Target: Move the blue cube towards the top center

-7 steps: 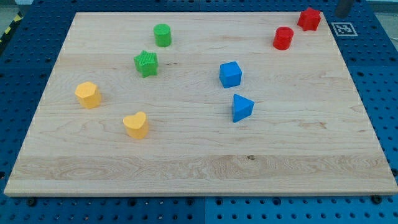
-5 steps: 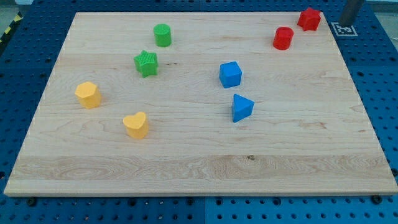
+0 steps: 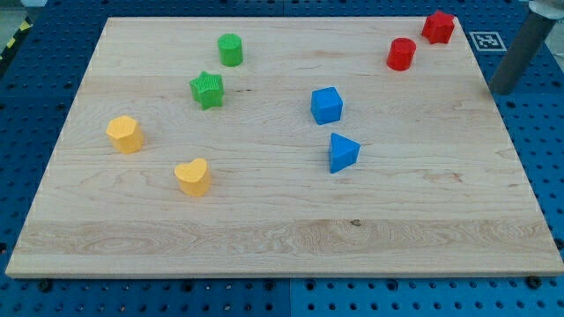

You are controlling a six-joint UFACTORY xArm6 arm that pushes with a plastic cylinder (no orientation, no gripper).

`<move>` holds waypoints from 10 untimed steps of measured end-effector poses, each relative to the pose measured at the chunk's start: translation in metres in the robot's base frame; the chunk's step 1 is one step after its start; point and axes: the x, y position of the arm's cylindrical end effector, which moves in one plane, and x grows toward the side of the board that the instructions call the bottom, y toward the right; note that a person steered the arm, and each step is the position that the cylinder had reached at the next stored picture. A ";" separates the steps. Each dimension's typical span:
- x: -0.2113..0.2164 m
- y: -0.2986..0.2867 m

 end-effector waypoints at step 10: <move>0.084 -0.049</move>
